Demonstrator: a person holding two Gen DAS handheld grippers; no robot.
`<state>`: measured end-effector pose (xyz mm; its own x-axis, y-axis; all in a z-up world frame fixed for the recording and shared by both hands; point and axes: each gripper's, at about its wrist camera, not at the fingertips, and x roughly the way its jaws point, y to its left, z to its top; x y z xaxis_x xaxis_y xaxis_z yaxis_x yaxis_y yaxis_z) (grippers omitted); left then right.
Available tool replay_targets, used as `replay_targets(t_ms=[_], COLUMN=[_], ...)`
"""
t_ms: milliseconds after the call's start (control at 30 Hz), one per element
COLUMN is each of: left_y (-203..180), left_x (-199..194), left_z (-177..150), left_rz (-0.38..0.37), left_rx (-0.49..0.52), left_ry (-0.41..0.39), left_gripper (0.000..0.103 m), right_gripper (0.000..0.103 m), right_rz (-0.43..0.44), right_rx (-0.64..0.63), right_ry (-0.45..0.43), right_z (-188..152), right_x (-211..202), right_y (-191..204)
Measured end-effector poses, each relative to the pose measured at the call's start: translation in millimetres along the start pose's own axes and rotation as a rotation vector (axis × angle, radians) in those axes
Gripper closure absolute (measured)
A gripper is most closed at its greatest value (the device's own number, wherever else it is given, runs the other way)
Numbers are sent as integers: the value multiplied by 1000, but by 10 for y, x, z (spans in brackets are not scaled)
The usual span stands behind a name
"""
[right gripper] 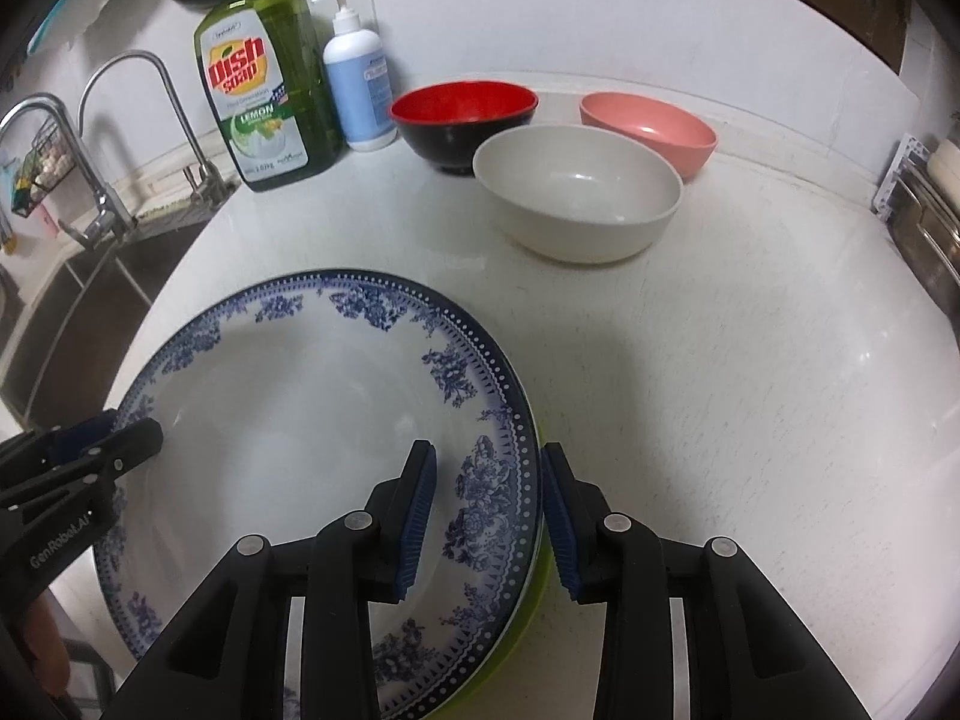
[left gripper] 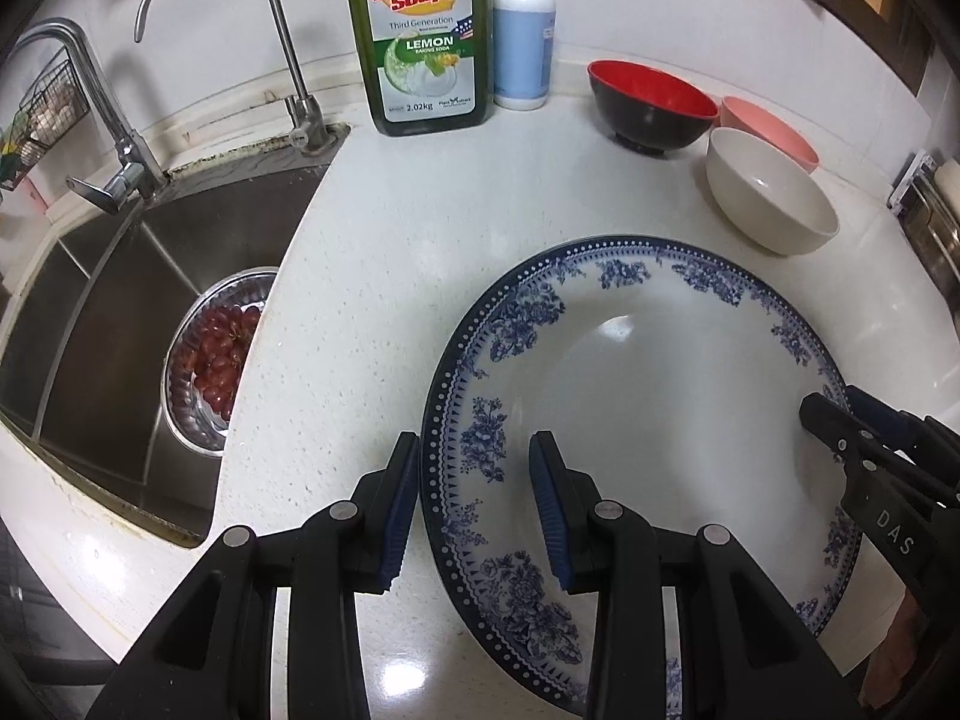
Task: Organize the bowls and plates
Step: 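Lower the small plate onto the stacked plates and open both tools, then move both tools to the rim of the cream bowl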
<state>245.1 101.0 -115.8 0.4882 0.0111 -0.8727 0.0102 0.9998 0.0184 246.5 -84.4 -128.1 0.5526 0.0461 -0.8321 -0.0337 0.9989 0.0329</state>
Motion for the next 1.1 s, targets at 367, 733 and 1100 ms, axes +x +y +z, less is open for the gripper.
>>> replay_targets(t_ms=[367, 733, 1100], left_y=[-23, -56, -365], left_x=[-47, -214, -431], left_z=[-4, 110, 389], left_rz=[30, 42, -38], left_rx=[8, 4, 70], left_ry=[-38, -91, -162], left_gripper=[54, 34, 17], right_gripper=[58, 43, 43], right_rz=[0, 19, -10], right_rx=[-28, 6, 70], right_ry=[10, -17, -74], right_z=[-8, 44, 268], right_x=[18, -162, -462], right_y=[21, -30, -309])
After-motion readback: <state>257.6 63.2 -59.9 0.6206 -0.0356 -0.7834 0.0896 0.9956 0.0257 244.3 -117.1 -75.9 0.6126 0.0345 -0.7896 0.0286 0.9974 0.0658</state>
